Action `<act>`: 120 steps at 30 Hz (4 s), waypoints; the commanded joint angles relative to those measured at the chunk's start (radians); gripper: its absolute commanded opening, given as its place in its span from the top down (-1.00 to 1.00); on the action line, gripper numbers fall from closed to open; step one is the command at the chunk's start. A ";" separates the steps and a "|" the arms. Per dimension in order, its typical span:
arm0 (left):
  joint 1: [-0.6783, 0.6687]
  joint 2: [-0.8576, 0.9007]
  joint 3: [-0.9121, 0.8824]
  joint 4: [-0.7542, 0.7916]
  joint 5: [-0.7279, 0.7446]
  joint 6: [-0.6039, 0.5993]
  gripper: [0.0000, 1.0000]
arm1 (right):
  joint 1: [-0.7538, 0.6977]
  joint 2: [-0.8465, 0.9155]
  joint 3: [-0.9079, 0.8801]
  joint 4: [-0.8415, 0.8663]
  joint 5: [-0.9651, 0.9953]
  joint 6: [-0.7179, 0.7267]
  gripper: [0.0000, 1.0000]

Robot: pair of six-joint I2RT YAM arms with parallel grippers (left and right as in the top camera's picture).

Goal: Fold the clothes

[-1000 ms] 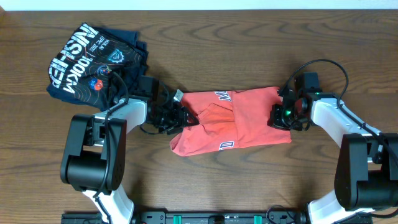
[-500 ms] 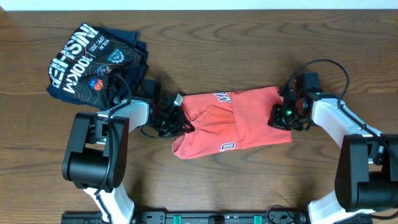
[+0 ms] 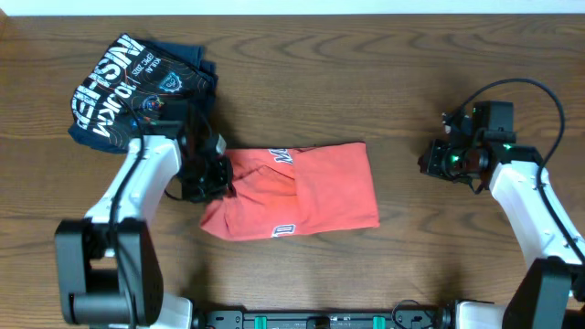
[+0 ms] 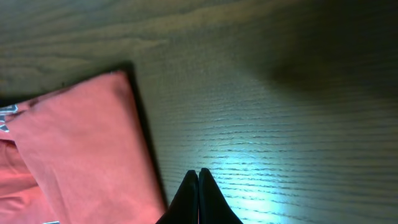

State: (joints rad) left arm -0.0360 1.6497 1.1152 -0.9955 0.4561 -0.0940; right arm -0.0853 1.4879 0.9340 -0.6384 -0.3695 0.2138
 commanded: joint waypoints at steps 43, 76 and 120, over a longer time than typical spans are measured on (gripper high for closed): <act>-0.789 0.230 0.319 0.308 -0.005 -0.385 -0.18 | 0.105 -0.029 -0.029 -0.004 0.025 0.039 0.86; -0.496 -0.122 0.559 -0.184 -0.558 -0.165 -0.42 | 0.522 -0.060 0.008 -0.009 -0.033 -0.231 0.27; -0.434 -0.126 0.558 -0.216 -0.558 -0.161 -0.43 | 0.462 -0.106 0.106 -0.035 0.284 0.333 0.98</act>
State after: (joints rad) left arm -0.4728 1.5208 1.6703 -1.2076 -0.0860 -0.2642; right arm 0.4511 1.3914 1.0260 -0.6704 -0.1360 0.5900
